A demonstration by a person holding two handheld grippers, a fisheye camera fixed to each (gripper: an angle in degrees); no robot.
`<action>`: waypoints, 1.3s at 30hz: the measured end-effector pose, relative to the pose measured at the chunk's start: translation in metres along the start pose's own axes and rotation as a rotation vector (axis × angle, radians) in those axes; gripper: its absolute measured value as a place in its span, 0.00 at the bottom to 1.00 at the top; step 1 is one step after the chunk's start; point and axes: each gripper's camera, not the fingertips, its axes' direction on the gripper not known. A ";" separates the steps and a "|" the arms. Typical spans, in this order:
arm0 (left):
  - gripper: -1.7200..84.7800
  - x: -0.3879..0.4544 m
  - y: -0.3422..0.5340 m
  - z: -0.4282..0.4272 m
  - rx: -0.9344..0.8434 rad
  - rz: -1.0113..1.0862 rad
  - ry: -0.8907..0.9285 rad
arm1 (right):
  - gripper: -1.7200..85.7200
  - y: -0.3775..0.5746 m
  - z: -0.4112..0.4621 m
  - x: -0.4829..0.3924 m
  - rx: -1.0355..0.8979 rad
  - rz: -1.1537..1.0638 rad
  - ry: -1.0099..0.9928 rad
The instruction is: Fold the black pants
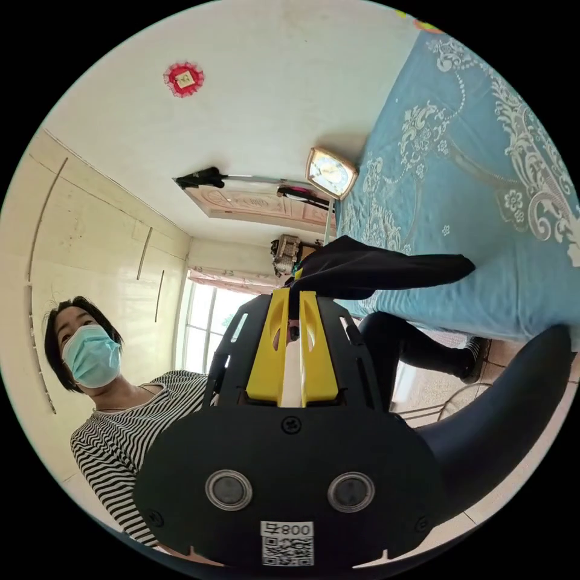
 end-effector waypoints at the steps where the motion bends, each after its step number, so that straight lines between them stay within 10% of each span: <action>1: 0.11 0.000 -0.007 0.022 -0.025 0.014 0.006 | 0.05 0.003 -0.025 -0.009 0.050 -0.026 0.011; 14: 0.11 0.000 -0.068 0.571 -0.575 0.291 0.233 | 0.05 0.061 -0.320 -0.136 0.618 -0.297 0.354; 21: 0.11 -0.125 -0.036 0.792 -0.834 0.373 -0.007 | 0.05 0.100 -0.384 -0.096 0.735 -0.148 0.545; 39: 0.13 -0.351 -0.014 0.970 -0.983 0.511 -0.222 | 0.05 0.132 -0.333 0.054 0.679 0.245 0.473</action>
